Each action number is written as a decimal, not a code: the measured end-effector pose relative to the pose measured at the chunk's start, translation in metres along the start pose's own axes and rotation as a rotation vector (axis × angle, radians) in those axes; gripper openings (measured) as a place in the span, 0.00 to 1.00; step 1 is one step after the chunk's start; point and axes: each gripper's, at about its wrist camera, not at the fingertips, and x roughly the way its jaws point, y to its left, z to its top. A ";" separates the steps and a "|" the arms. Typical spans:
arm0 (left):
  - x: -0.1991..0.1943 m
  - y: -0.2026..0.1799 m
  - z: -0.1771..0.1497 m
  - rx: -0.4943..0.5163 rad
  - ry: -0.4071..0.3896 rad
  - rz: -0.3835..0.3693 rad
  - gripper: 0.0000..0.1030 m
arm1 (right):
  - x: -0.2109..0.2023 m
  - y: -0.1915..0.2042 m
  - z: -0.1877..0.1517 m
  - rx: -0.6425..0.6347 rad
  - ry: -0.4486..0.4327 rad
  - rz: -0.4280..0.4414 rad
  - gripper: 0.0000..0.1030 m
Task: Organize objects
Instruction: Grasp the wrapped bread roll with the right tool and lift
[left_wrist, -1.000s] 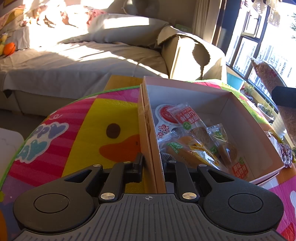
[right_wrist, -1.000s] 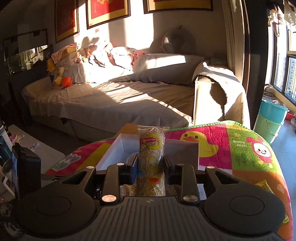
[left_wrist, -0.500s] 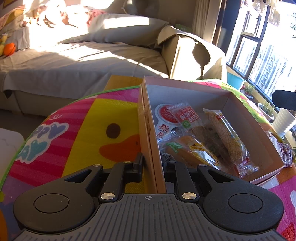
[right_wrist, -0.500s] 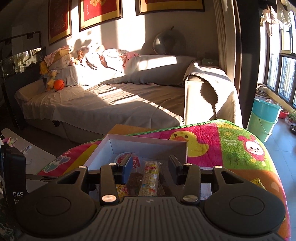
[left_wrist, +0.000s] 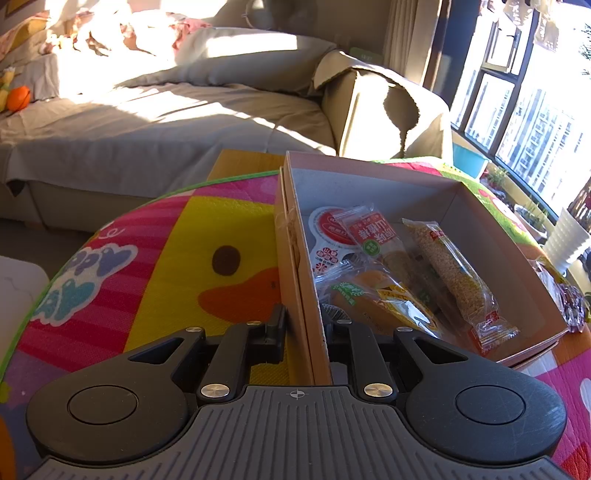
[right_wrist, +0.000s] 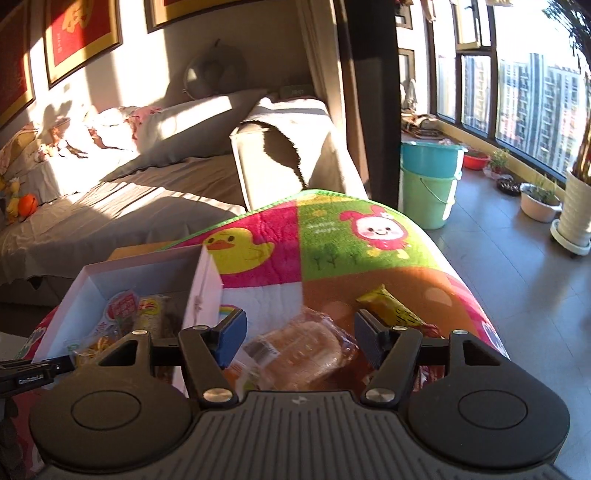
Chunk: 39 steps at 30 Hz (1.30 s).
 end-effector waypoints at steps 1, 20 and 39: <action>0.000 0.000 0.000 0.000 0.000 0.000 0.17 | 0.004 -0.009 -0.002 0.032 0.024 -0.005 0.63; -0.001 -0.001 0.000 0.011 0.004 0.011 0.16 | 0.089 0.015 -0.007 0.059 0.180 0.026 0.82; -0.003 0.003 0.000 0.007 -0.006 -0.005 0.17 | -0.028 0.010 -0.034 -0.154 0.170 0.094 0.63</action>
